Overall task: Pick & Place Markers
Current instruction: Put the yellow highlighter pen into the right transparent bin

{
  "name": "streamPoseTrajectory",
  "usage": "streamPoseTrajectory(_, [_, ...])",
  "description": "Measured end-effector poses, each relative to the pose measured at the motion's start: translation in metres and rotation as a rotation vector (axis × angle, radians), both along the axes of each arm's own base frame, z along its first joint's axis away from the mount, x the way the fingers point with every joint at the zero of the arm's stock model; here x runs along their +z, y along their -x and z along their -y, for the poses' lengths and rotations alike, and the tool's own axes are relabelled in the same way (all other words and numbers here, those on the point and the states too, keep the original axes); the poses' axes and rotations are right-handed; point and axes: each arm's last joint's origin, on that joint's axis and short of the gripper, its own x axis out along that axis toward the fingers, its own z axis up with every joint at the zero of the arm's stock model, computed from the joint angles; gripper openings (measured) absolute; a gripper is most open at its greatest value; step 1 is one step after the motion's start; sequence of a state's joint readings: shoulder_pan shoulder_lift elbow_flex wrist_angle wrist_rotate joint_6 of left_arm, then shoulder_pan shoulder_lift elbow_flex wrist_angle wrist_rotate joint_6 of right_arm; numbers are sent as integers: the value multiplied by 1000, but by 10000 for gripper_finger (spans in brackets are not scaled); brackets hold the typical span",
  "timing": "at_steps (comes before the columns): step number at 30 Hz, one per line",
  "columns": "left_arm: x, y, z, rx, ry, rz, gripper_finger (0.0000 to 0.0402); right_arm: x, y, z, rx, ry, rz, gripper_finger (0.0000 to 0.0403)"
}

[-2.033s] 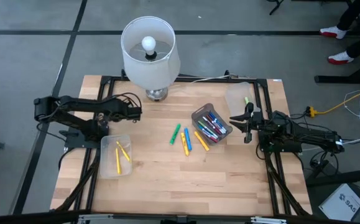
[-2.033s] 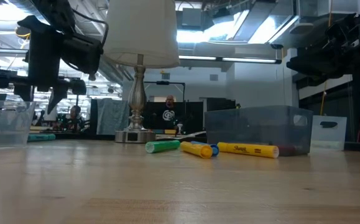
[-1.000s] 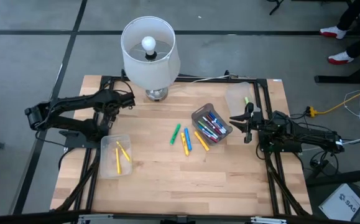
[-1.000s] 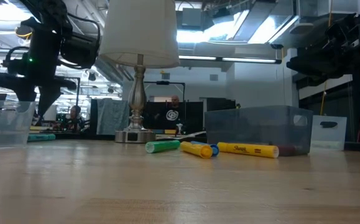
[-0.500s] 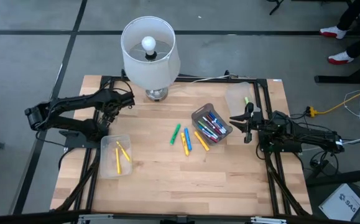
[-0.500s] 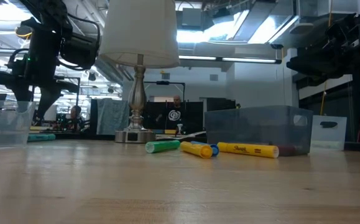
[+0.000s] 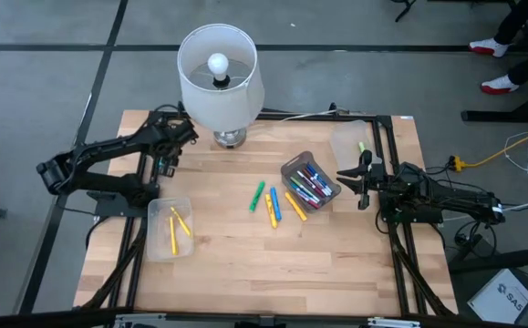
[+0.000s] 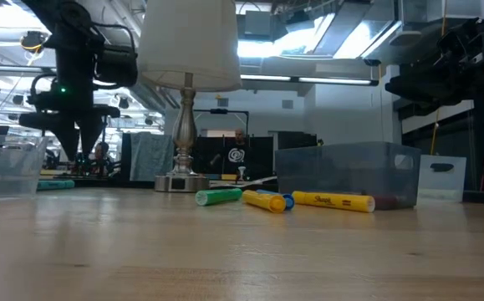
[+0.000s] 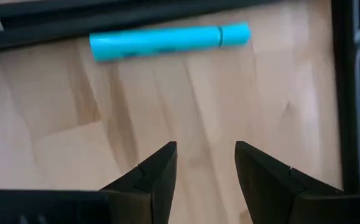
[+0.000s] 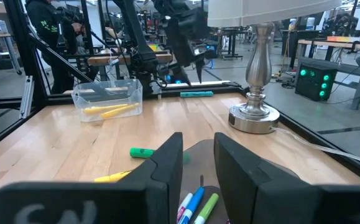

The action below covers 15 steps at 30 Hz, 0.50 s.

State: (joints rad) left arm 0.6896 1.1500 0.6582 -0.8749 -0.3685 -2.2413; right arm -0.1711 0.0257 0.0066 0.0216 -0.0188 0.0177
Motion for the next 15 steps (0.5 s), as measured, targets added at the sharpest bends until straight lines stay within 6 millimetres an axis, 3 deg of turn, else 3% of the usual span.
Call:
streamPoseTrajectory(5, [0,7,-6,183,-49,25,157,0,0,0,0,0,-1,90])
streamPoseTrajectory(15, [2,16,-21,289,-68,77,157,0,0,0,0,0,0,91])
